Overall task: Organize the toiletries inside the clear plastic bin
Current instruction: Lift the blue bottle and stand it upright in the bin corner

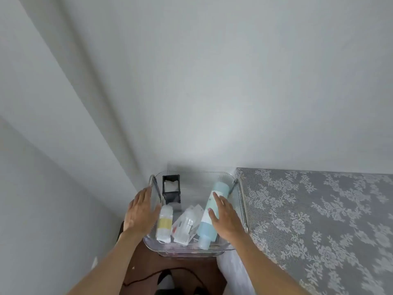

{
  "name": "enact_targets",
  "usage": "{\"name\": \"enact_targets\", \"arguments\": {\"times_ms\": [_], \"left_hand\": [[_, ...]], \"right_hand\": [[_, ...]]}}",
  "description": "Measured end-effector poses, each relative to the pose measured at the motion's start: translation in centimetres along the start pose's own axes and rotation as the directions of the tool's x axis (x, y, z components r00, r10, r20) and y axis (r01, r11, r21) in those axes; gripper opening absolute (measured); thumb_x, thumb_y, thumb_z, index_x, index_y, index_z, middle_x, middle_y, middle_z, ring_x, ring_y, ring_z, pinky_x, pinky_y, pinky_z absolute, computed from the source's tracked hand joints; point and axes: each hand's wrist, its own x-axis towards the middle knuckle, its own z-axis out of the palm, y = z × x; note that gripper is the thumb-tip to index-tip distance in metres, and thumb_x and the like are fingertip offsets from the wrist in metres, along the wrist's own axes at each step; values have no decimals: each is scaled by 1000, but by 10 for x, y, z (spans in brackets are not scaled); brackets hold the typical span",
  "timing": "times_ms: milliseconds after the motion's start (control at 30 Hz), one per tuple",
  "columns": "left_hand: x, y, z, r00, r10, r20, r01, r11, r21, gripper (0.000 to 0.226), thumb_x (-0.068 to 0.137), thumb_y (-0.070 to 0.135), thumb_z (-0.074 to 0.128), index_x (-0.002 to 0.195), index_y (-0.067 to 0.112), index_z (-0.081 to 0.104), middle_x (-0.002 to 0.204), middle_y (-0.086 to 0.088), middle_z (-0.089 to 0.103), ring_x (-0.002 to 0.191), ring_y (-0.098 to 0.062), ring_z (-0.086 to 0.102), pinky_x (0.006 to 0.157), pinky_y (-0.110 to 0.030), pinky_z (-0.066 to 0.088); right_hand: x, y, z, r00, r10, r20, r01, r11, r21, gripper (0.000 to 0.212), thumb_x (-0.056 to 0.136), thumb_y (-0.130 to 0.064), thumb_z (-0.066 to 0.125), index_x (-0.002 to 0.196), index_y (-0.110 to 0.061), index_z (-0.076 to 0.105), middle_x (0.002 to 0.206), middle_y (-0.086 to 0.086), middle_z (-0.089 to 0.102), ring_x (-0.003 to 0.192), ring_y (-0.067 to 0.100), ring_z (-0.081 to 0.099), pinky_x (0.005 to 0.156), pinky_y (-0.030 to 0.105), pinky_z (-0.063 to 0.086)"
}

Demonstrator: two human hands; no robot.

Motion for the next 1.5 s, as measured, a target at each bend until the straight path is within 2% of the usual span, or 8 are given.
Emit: {"name": "enact_targets", "arguments": {"times_ms": [167,367,567,667,800,1233,1367,1500], "left_hand": [[14,-3,5,1000,-30,0,30,998,-56,73,95,43,46,153,11,15,154,-11,35,141,-25,35,115,-43,33],[23,-5,14,1000,-27,15,28,994,-107,78,96,43,44,155,16,1,157,-11,29,142,-26,32,114,-45,34],[21,-7,21,999,-39,-19,36,991,-132,78,96,38,49,155,19,1,156,-11,32,139,-28,34,110,-48,38],[19,-8,22,999,-32,-20,28,990,-140,79,95,37,51,155,19,3,154,-12,35,137,-29,38,107,-48,40],[15,-9,22,999,-26,-45,19,990,-141,77,96,43,46,155,19,4,153,-11,36,135,-28,39,109,-47,41],[15,-4,18,999,-25,-45,17,985,-171,79,94,31,52,155,18,4,150,-13,39,133,-29,40,107,-49,42],[14,-3,16,999,-30,-34,24,987,-161,79,95,31,53,156,16,4,152,-13,38,134,-29,39,108,-48,42],[14,0,13,999,-36,-38,29,986,-167,80,95,28,54,156,17,4,151,-13,39,133,-30,41,107,-48,42]], "right_hand": [[7,4,27,987,155,37,-156,988,25,65,101,-42,42,156,-26,11,160,14,21,146,31,23,115,46,31],[18,5,56,944,315,94,-322,945,59,76,99,-46,44,155,-31,-5,162,18,10,142,39,27,109,50,35],[16,3,76,905,408,117,-424,852,306,89,96,-49,49,146,-46,-25,154,26,20,118,44,55,94,53,50],[15,0,81,894,432,121,-444,811,381,96,93,-50,55,140,-54,-28,143,27,37,104,41,61,89,53,53],[13,-2,82,886,443,140,-458,784,418,108,85,-54,65,134,-63,-31,140,27,39,108,44,58,88,52,52],[16,-6,75,897,402,182,-440,782,442,114,84,-52,67,132,-61,-36,136,26,51,100,42,64,86,55,55],[17,-10,62,881,418,220,-472,764,439,113,84,-51,67,136,-56,-34,120,20,61,88,34,67,80,50,58],[14,-18,45,853,480,204,-517,727,452,108,80,-55,65,146,-49,-20,116,10,66,80,24,63,75,39,57]]}}
